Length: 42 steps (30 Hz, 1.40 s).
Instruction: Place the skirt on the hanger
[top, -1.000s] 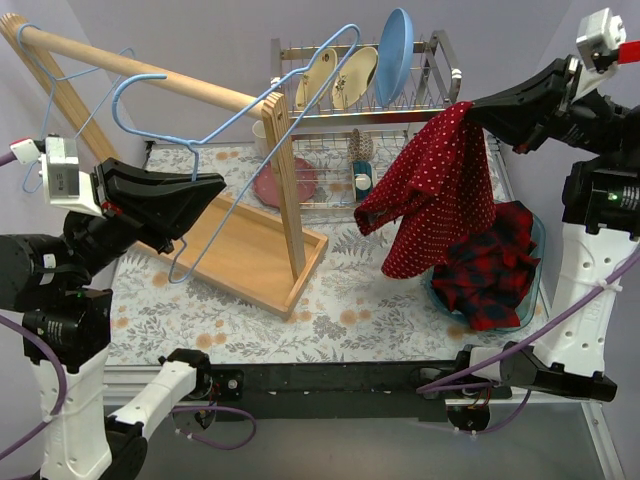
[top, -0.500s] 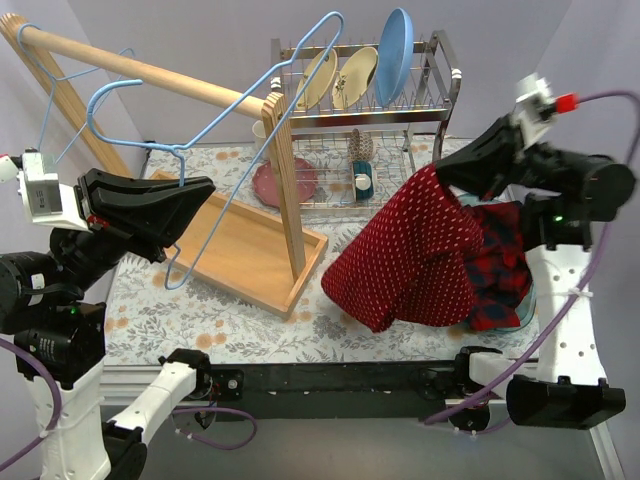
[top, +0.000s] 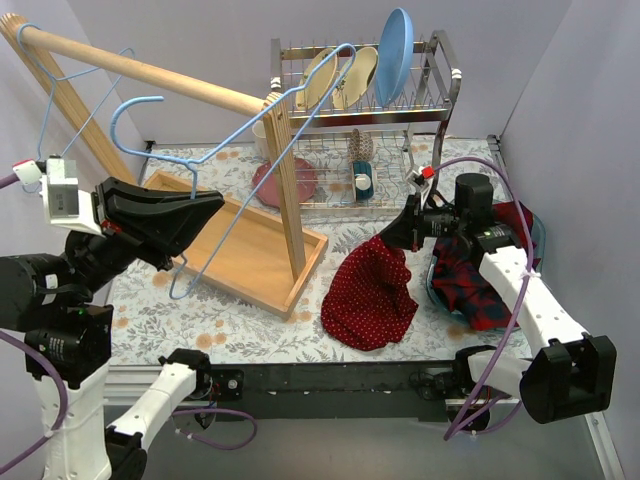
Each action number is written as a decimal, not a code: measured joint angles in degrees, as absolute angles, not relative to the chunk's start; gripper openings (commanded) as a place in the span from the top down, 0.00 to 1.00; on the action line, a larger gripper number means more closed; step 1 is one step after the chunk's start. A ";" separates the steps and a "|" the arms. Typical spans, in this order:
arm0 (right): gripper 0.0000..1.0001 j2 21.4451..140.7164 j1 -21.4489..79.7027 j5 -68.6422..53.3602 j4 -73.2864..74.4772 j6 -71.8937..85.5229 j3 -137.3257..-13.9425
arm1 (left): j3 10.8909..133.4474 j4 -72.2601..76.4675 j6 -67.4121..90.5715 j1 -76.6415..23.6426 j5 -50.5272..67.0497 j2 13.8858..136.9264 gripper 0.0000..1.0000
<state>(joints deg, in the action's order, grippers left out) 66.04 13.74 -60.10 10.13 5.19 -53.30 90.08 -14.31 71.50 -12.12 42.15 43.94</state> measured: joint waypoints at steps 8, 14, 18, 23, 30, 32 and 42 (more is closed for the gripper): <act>0.99 66.19 13.54 -41.08 17.34 -7.33 -51.66 | 83.64 -12.58 73.82 -12.12 45.93 43.09 1.00; 0.75 71.81 11.73 -25.91 18.31 -10.48 -51.59 | 80.40 -10.37 75.75 -12.12 48.42 43.18 1.00; 0.58 77.17 10.31 -18.55 19.51 -12.62 -52.03 | 78.65 -9.45 76.77 -12.14 49.52 43.00 1.00; 0.44 77.58 7.33 -15.09 22.83 -16.53 -54.24 | 77.17 -8.80 77.38 -12.58 50.63 42.78 1.00; 0.36 65.43 6.63 -21.98 29.41 -29.87 -57.19 | 75.24 -8.36 77.65 -12.88 52.10 42.52 1.00; 0.36 63.11 7.20 -25.30 31.99 -33.85 -58.22 | 74.52 -8.27 78.02 -12.88 52.40 42.48 1.00; 0.37 63.77 19.88 -41.39 49.65 -59.86 -50.94 | 71.61 -7.44 79.72 -12.88 53.67 41.32 1.00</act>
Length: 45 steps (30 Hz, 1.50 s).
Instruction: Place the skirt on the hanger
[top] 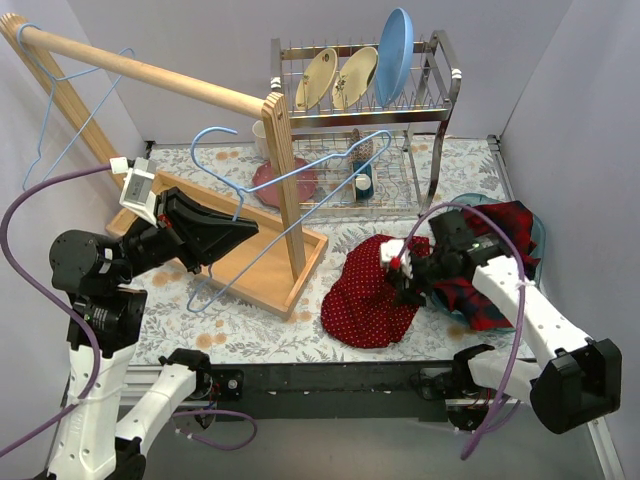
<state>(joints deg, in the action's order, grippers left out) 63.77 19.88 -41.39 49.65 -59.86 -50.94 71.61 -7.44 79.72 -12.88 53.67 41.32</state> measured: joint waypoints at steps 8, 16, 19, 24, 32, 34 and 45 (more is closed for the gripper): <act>0.34 60.71 36.05 -39.18 48.64 -67.00 -40.14 | 70.96 -7.27 80.23 -12.88 54.04 41.19 1.00; 0.38 58.87 43.13 -34.92 44.69 -71.61 -34.63 | 70.96 -7.25 80.49 -12.88 54.04 41.21 1.00; 0.46 59.33 45.15 -33.50 42.50 -71.50 -33.80 | 70.96 -7.25 80.62 -12.88 54.04 41.30 1.00; 0.80 60.29 47.75 -32.18 38.81 -70.78 -33.82 | 70.94 -7.25 80.64 -12.88 54.06 41.58 1.00; 0.99 65.73 53.56 -35.68 38.89 -67.46 -39.92 | 70.94 -7.25 80.68 -12.88 54.06 42.06 1.00; 0.99 69.01 56.58 -37.19 38.96 -65.78 -43.55 | 70.96 -7.25 80.77 -12.88 54.06 42.46 1.00; 0.75 91.68 69.17 -33.89 24.21 -45.32 -66.48 | 72.53 -10.94 79.02 -12.88 51.90 43.11 1.00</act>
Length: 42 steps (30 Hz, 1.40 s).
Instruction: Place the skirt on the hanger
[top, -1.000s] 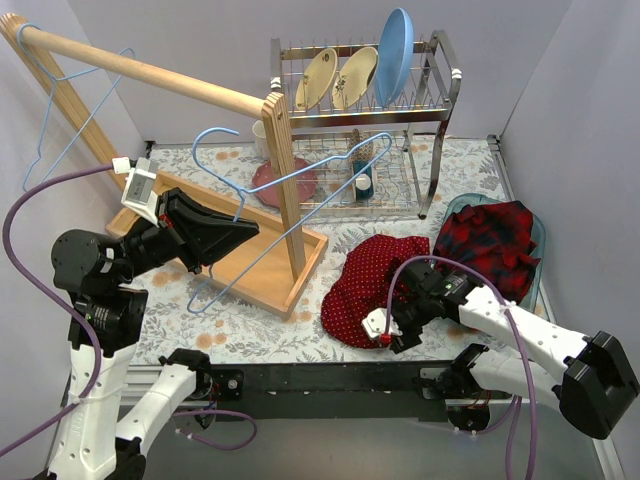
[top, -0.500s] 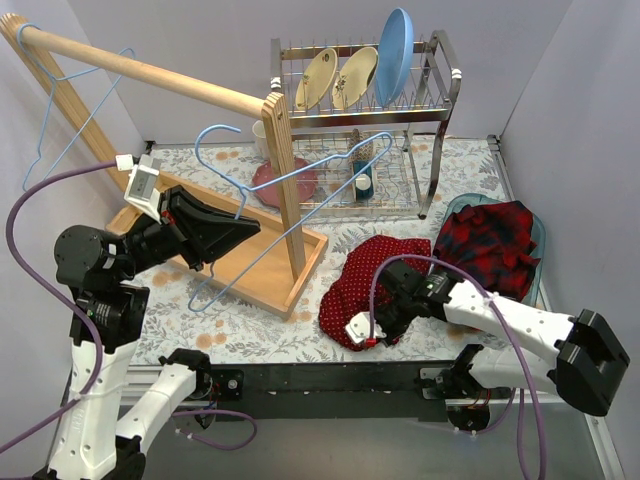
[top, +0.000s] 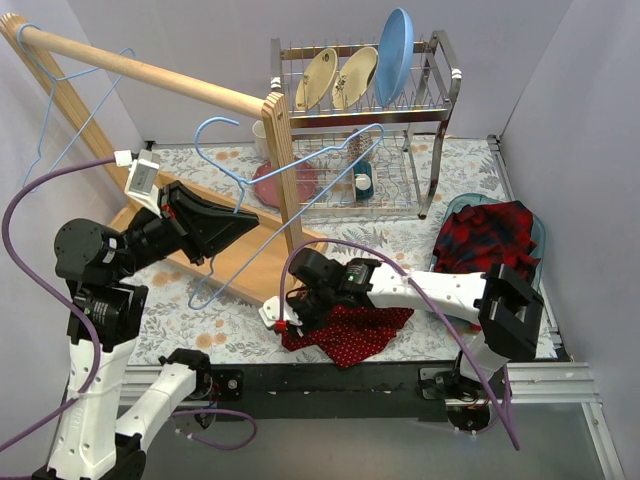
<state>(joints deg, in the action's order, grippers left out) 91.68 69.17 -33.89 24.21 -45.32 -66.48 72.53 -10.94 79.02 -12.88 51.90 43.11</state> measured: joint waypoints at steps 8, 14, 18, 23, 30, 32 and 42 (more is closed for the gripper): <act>0.44 91.46 65.87 -31.77 23.92 -39.05 -65.73 | 73.69 -12.12 77.73 -12.91 51.40 42.74 1.00; 0.44 76.20 54.65 -35.51 40.34 -50.78 -64.99 | 73.67 -12.53 77.32 -13.15 51.31 42.28 1.00; 0.45 63.18 54.61 -34.70 45.54 -55.05 -57.19 | 73.67 -12.36 77.38 -13.26 51.48 42.15 1.00; 0.61 57.30 43.57 -30.46 50.52 -57.82 -46.13 | 73.54 -11.68 78.13 -13.26 51.75 42.13 1.00; 0.74 60.86 31.64 -28.40 50.37 -60.60 -43.03 | 72.27 -10.22 79.44 -13.26 52.29 42.09 1.00; 0.70 65.06 29.67 -27.81 46.92 -59.07 -43.07 | 72.01 -10.04 79.59 -13.26 52.38 42.04 1.00; 0.49 76.95 19.77 -25.30 33.32 -49.63 -51.46 | 71.64 -10.04 79.75 -13.26 52.51 41.82 1.00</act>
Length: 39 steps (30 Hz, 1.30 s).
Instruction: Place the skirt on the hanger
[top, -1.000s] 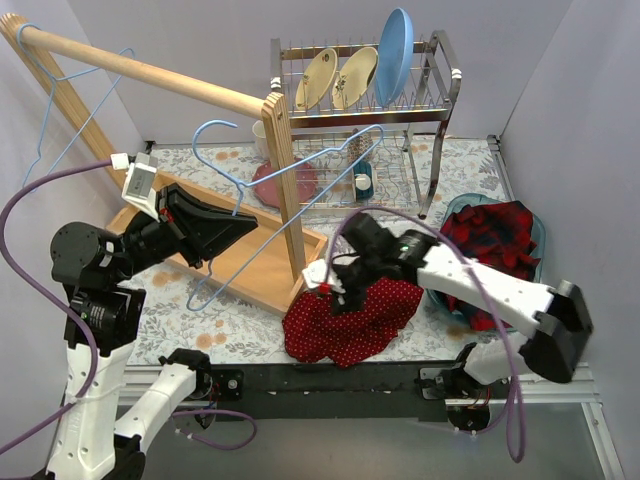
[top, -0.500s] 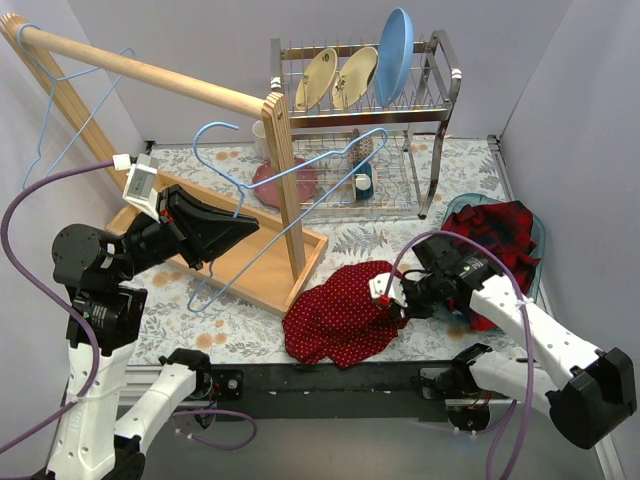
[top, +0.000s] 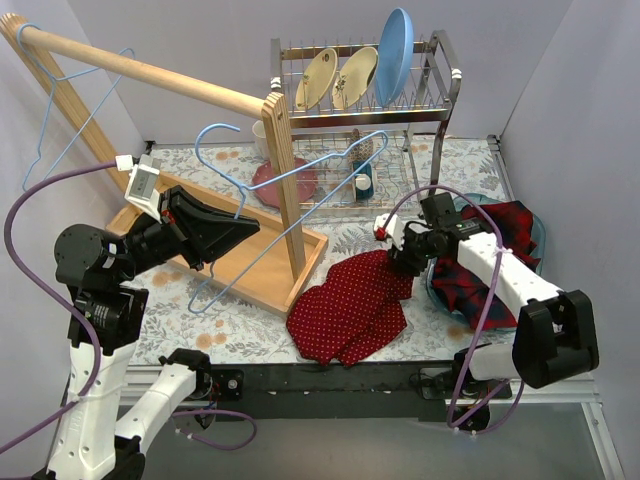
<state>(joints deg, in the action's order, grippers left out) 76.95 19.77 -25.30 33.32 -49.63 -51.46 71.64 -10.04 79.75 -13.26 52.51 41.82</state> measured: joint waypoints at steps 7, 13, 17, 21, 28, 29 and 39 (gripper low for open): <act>0.38 70.50 19.20 -32.27 48.73 -67.31 -54.24 | 71.59 -10.04 79.75 -13.26 52.73 41.85 1.00; 0.38 67.96 19.25 -31.83 57.52 -84.20 -47.44 | 71.59 -10.02 79.75 -13.26 53.04 41.89 1.00; 0.38 68.18 19.25 -30.22 56.73 -87.35 -43.99 | 71.59 -10.02 79.77 -13.26 53.15 41.91 1.00; 0.37 70.15 19.25 -29.21 53.36 -88.09 -43.92 | 71.59 -10.02 79.77 -13.26 53.17 41.95 1.00; 0.37 76.03 20.88 -25.91 45.69 -87.18 -43.03 | 71.59 -10.02 79.77 -13.26 53.19 42.24 1.00; 0.37 77.06 21.23 -25.43 44.71 -86.94 -42.83 | 71.59 -10.02 79.77 -13.28 53.19 42.28 1.00; 0.78 80.18 23.03 -19.77 39.81 -86.59 -42.19 | 71.59 -10.02 79.77 -13.47 53.19 42.33 1.00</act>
